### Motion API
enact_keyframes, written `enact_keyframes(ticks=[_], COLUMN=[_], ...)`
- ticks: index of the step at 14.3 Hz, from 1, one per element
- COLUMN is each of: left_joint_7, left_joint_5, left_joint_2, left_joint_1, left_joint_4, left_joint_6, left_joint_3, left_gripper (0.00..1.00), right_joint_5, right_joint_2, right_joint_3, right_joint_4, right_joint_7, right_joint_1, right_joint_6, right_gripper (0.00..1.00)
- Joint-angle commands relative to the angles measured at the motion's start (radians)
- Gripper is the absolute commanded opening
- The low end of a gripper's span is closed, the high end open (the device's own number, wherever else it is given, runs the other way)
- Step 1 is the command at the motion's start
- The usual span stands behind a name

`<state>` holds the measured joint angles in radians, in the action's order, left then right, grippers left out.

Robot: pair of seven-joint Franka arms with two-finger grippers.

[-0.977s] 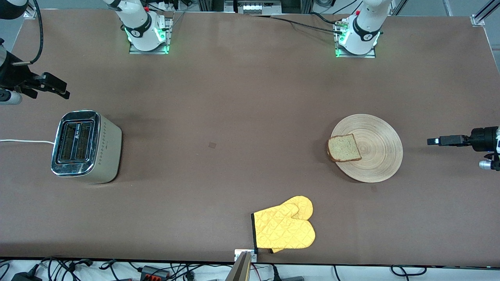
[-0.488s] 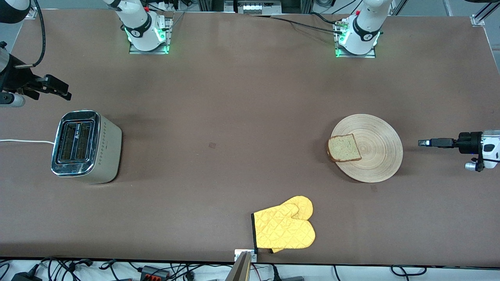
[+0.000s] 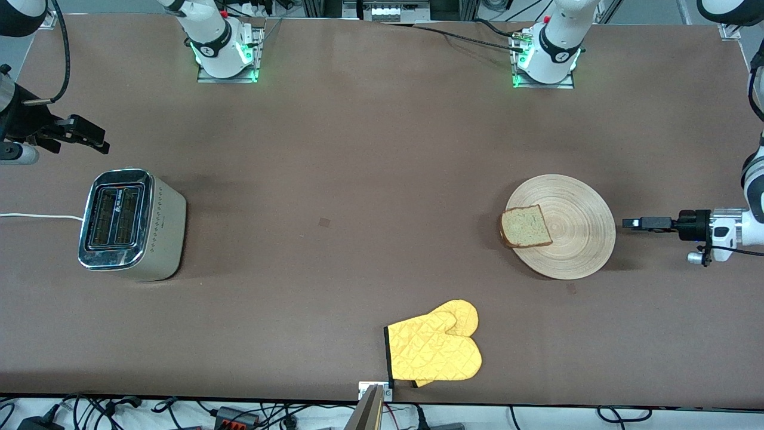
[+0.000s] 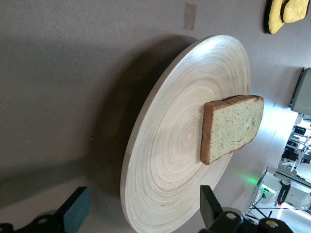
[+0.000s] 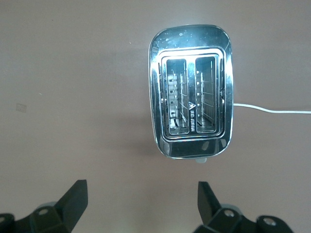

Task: Move plate and put bread in toaster
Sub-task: 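Reach the left gripper to the wooden plate rim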

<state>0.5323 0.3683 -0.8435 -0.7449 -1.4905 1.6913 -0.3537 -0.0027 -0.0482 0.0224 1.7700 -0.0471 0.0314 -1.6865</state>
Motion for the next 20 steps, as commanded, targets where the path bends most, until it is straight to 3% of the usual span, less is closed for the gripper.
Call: enact_keyframes(ticks=[1, 6, 8, 10, 11, 13, 17, 20], left_joint_7=[0.026, 0.026, 0.026, 0.029, 0.057, 0.159, 0.209, 0.196], left_joint_5=[0.023, 0.027, 0.027, 0.027, 0.027, 0.041, 0.129, 0.173], left_joint_2=[-0.034, -0.037, -0.037, -0.039, -0.040, -0.058, -0.098, -0.095], left_joint_1=[0.006, 0.013, 0.019, 0.024, 0.025, 0.030, 0.058, 0.103], left_joint_4=[0.007, -0.030, -0.030, -0.030, -0.030, -0.025, -0.017, -0.013], left_joint_6=[0.007, 0.001, -0.012, -0.024, -0.025, -0.027, -0.041, -0.041], left_joint_3=[-0.007, -0.016, -0.016, -0.017, -0.018, -0.021, -0.019, -0.021], left_gripper=[1.00, 1.00, 0.83, 0.59, 0.43, 0.23, 0.04, 0.01], right_joint_5=[-0.013, -0.013, -0.013, -0.013, -0.011, -0.013, -0.013, -0.011], right_joint_2=[-0.013, -0.013, -0.013, -0.013, -0.013, -0.013, -0.013, -0.013], right_joint_3=[-0.009, -0.007, -0.006, -0.004, -0.004, -0.002, -0.002, -0.002], right_joint_4=[0.016, 0.014, 0.016, 0.016, 0.016, 0.016, 0.016, 0.017], right_joint_7=[-0.014, -0.022, -0.042, -0.048, -0.050, -0.053, -0.066, -0.070], right_joint_1=[0.008, 0.010, 0.012, 0.013, 0.013, 0.013, 0.013, 0.013], right_joint_6=[-0.018, -0.019, -0.019, -0.019, -0.019, -0.021, -0.019, -0.019], right_gripper=[1.00, 1.00, 1.00, 1.00, 1.00, 1.00, 1.00, 1.00])
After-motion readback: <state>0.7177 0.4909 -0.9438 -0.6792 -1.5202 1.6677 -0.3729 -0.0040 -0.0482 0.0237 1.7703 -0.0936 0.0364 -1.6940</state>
